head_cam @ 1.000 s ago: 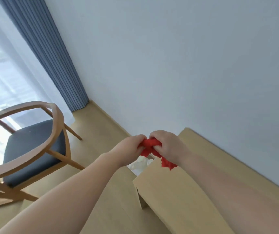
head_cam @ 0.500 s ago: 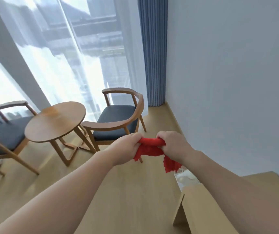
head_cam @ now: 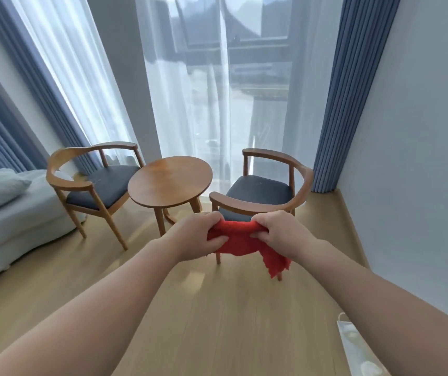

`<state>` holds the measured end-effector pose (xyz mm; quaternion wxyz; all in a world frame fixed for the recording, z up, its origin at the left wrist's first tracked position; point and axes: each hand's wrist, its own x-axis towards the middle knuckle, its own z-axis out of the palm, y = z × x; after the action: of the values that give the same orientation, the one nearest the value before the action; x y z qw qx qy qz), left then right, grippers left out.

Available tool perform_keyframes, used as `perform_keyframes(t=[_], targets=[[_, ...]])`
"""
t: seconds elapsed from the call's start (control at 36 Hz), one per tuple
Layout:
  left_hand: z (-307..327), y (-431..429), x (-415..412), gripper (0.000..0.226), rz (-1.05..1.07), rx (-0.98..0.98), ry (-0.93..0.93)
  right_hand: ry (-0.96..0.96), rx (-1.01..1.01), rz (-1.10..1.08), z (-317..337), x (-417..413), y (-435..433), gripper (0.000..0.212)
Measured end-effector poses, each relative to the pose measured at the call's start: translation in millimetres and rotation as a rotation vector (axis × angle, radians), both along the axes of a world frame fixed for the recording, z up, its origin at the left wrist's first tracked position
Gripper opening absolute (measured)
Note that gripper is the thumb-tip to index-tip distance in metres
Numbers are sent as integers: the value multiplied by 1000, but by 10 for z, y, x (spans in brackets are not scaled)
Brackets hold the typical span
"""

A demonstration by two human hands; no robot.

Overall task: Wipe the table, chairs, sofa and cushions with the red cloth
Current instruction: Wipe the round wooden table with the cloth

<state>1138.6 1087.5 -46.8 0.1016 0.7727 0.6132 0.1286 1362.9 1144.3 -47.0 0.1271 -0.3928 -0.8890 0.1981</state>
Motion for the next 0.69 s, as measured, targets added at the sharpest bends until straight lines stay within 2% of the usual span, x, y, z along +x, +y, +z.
perform_keyframes(t=[0.06, 0.17, 0.36, 0.47, 0.58, 0.69], targets=[[-5, 7, -283, 23, 7, -1, 22, 2, 4, 55, -9, -261, 38, 18], [-36, 29, -804, 17, 22, -13, -5, 1, -30, 135, -50, -782, 137, 23], [-107, -48, -1473, 22, 95, 38, -52, 6, 8, 144, -162, -1528, 237, 43], [-142, -4, -1738, 34, 125, 10, 2, -26, -4, 180, -171, -1845, 309, 35], [-187, 141, -1883, 24, 160, 27, 37, -146, -48, 288, -214, -2037, 460, 26], [-204, 356, -1990, 21, 142, -9, 26, -154, -114, 304, -249, -2143, 731, 24]])
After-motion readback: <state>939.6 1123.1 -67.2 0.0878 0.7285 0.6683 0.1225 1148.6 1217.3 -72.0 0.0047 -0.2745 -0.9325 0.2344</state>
